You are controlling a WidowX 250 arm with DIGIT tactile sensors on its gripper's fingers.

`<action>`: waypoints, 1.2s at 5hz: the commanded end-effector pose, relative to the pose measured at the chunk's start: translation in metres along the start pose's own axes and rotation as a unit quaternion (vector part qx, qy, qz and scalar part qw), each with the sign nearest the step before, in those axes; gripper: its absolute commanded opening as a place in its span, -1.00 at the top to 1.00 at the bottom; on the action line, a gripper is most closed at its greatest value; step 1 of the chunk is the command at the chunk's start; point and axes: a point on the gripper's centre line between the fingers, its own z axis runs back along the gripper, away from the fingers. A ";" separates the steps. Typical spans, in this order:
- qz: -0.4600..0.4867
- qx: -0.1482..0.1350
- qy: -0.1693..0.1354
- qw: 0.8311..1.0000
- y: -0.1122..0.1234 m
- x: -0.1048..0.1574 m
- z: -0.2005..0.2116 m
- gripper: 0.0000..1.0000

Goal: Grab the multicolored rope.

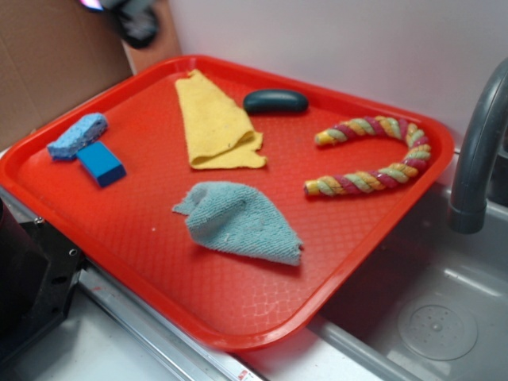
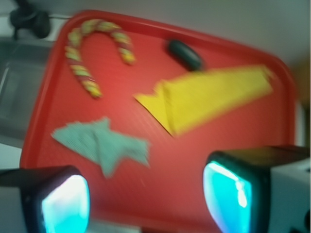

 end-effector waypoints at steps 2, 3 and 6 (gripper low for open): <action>-0.086 0.016 -0.043 0.995 -0.019 0.069 -0.082 -1.00; -0.086 0.016 -0.043 0.995 -0.019 0.069 -0.082 -1.00; -0.136 -0.003 -0.041 0.990 -0.036 0.092 -0.125 -1.00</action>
